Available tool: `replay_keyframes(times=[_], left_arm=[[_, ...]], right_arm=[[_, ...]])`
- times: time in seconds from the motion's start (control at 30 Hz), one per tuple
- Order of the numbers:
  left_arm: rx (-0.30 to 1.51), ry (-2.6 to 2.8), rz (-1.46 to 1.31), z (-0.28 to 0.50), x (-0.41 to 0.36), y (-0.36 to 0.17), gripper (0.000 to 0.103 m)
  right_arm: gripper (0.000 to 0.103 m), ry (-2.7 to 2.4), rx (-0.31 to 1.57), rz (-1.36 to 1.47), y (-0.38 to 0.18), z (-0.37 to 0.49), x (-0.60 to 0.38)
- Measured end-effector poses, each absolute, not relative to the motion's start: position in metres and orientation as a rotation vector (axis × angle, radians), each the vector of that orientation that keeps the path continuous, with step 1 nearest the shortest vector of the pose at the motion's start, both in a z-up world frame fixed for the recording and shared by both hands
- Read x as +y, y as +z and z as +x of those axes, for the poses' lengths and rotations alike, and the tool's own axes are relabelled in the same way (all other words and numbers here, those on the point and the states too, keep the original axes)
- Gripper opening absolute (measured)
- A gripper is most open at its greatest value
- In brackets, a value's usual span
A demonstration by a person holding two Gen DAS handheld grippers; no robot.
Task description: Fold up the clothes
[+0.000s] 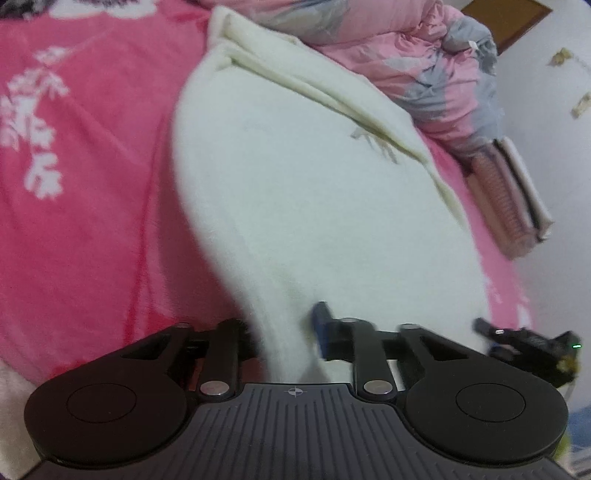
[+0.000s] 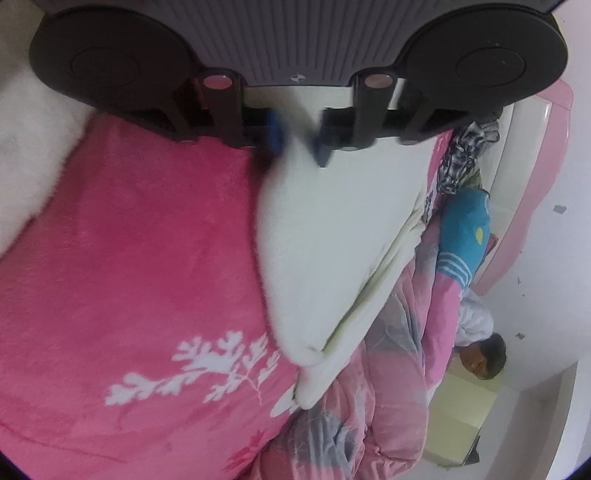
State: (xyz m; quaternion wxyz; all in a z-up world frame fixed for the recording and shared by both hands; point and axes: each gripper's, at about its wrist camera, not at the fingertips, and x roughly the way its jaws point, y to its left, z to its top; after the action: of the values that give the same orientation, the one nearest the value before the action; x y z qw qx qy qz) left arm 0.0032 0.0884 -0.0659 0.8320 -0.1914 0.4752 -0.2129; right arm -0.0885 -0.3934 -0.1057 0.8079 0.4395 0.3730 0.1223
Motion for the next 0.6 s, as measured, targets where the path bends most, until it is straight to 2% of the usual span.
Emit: replay_keyframes(times=[0.4,0.6], left_arm=[[0.769,-0.489,-0.545,-0.038,0.11,0.005,0.002],[0.722,-0.509,-0.563,-0.067,0.118,0.018,0.002]], right_arm=[[0.009,0.415,0.45,0.823,-0.024,-0.123,-0.373],[0.006,0.476,0.384,0.802,-0.007,-0.144,-0.369]])
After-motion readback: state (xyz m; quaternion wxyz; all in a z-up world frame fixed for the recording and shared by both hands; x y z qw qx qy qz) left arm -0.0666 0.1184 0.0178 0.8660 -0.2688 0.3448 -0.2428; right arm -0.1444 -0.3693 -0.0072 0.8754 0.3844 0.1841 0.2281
